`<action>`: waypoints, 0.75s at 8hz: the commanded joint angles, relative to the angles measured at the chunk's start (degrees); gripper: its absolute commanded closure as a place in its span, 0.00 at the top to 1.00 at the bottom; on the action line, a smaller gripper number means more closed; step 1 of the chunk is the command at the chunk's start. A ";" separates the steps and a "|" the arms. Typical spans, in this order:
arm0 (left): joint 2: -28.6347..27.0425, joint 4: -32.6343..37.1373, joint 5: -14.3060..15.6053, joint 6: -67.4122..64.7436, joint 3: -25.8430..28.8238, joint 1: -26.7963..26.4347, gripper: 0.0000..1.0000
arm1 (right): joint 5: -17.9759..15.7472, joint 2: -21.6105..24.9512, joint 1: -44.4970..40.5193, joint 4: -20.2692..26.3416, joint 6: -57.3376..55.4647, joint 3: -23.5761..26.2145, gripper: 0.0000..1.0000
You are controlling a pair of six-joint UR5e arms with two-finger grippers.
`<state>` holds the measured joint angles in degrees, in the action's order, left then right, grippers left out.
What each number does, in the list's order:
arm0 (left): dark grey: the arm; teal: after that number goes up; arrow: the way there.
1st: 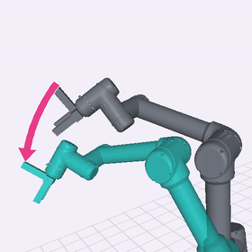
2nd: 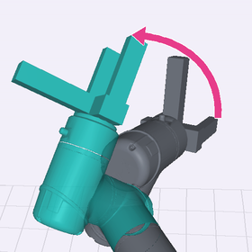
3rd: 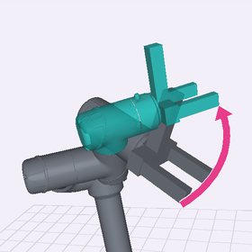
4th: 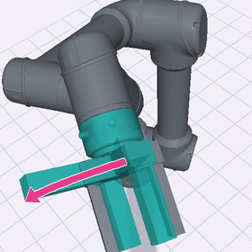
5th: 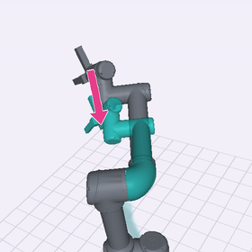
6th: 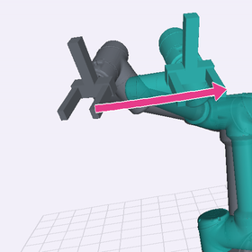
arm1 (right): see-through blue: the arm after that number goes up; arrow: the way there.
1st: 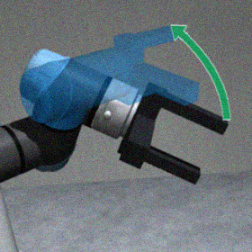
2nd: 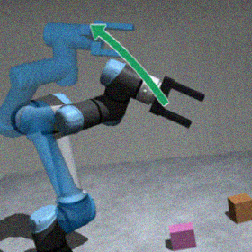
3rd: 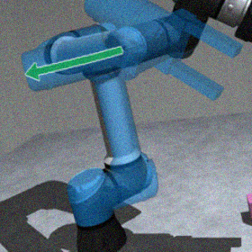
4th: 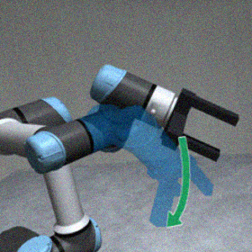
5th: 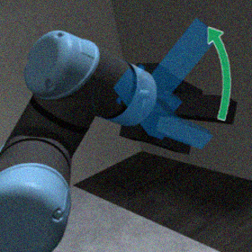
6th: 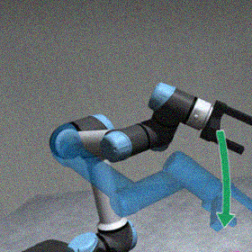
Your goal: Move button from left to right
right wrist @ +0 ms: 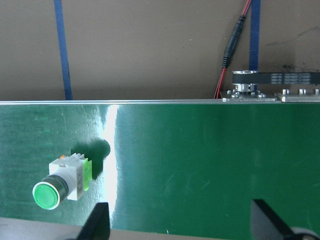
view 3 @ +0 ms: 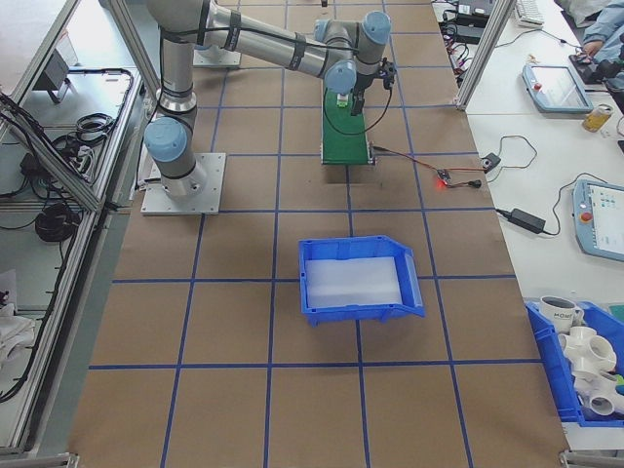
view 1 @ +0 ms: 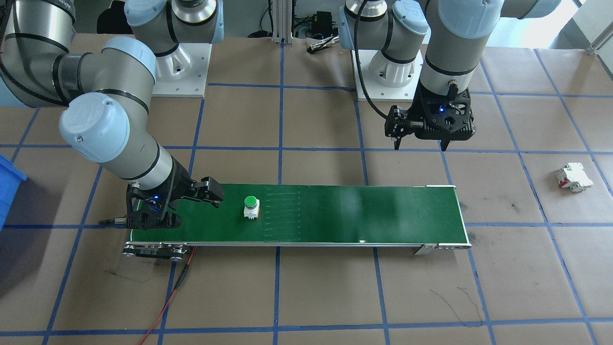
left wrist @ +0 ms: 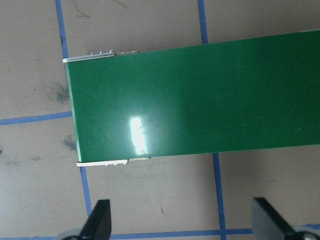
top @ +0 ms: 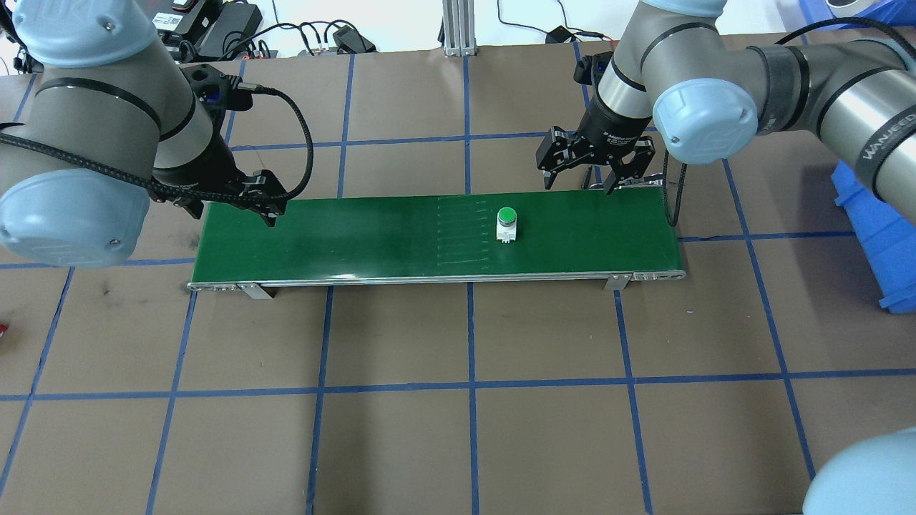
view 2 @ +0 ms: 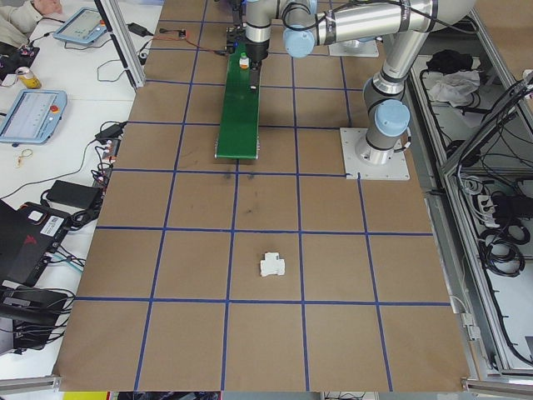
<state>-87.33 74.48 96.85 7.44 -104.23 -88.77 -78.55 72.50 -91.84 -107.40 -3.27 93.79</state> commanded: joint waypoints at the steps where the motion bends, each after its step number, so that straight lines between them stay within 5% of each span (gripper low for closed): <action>1: -0.12 -0.47 0.10 0.91 0.26 0.00 1.00 | 1.56 -0.87 -0.09 -0.44 -0.85 0.43 1.00; 4: -0.12 -0.47 0.10 1.26 0.44 0.00 1.00 | 3.50 -1.14 -0.09 -0.53 -3.76 1.92 1.00; 6: -0.12 -0.47 0.01 1.35 0.26 0.00 1.00 | -2.09 -2.18 -0.09 -0.44 -3.76 2.19 1.00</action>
<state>-87.45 74.01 96.89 8.67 -103.87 -88.77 -76.03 71.30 -91.91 -107.87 -6.80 95.58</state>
